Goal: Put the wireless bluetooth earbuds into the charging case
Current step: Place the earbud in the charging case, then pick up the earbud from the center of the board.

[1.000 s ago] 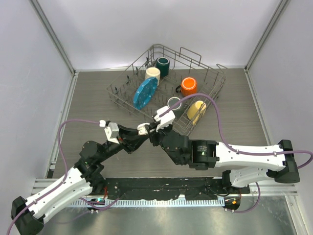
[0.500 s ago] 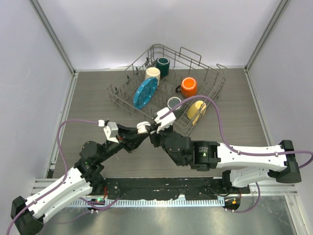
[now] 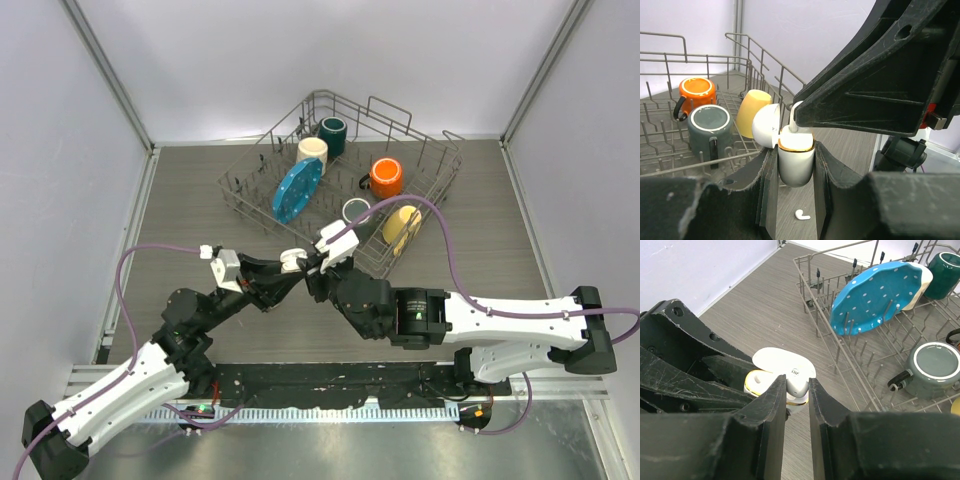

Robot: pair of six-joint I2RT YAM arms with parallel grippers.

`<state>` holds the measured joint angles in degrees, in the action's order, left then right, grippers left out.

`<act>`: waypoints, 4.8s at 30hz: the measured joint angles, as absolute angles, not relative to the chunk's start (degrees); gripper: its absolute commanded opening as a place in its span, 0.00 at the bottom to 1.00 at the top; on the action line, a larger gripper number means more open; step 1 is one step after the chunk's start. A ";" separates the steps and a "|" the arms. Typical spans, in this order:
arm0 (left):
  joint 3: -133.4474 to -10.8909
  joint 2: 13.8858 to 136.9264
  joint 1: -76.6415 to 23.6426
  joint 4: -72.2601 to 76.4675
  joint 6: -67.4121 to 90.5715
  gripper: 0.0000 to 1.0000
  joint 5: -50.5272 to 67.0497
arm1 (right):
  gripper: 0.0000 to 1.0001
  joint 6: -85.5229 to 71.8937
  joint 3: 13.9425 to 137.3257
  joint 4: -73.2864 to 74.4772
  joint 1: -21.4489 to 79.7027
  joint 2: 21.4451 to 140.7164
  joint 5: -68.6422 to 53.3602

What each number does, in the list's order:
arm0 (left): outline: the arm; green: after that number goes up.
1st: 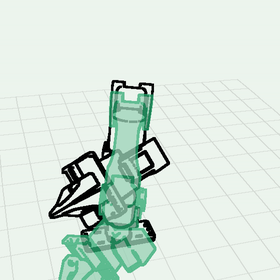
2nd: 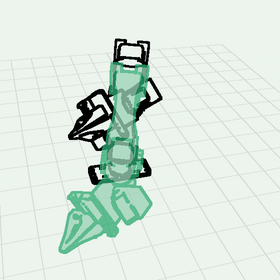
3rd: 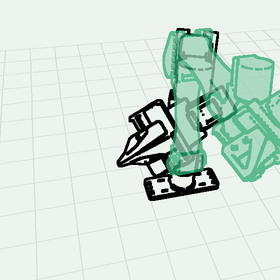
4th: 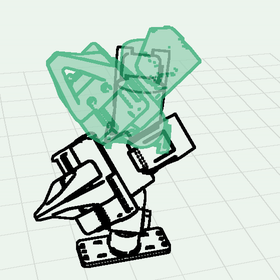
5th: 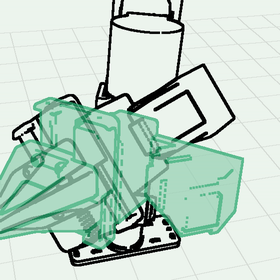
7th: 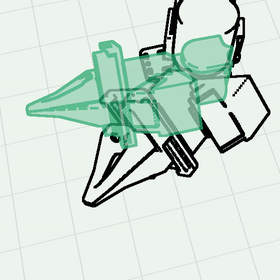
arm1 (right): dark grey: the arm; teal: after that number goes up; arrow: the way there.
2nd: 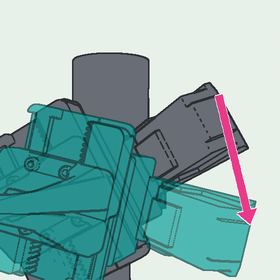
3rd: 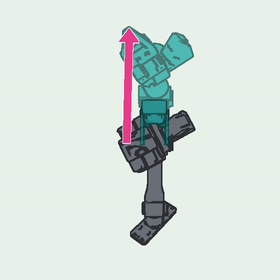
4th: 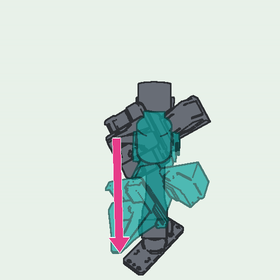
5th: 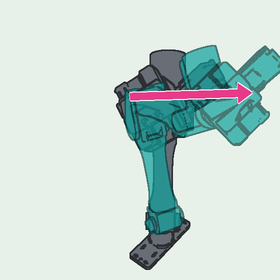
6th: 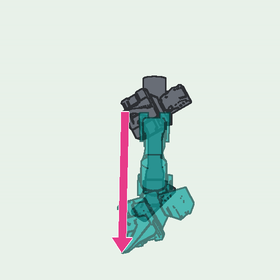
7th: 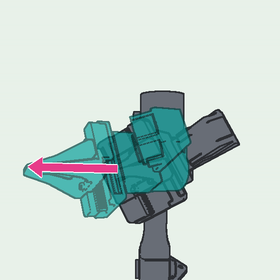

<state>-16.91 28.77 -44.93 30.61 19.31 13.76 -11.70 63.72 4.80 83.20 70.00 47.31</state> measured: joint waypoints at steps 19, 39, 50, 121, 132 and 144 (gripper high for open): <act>-16.51 27.27 -44.82 34.50 17.23 0.00 14.98 | 0.84 -19.07 70.83 12.27 83.48 70.54 42.48; -16.32 25.63 -44.82 35.68 16.12 0.00 14.96 | 0.86 -46.52 70.83 16.67 61.49 66.24 2.85; -16.32 25.58 -44.82 36.62 15.99 0.00 15.00 | 0.81 -51.62 67.18 13.26 60.90 67.29 -5.45; -15.73 12.45 -44.51 22.92 12.53 0.00 7.05 | 0.81 -50.43 51.79 46.59 83.61 59.02 22.85; -15.73 12.51 -44.51 22.17 12.56 0.00 7.03 | 0.64 -56.45 48.42 41.50 80.38 68.55 34.52; -15.73 12.53 -44.51 22.02 12.58 0.00 7.03 | 0.53 -51.37 42.28 29.41 75.81 70.46 31.40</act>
<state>-15.73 12.53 -44.51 22.02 12.58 7.03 -51.37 42.28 29.41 75.81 70.46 31.40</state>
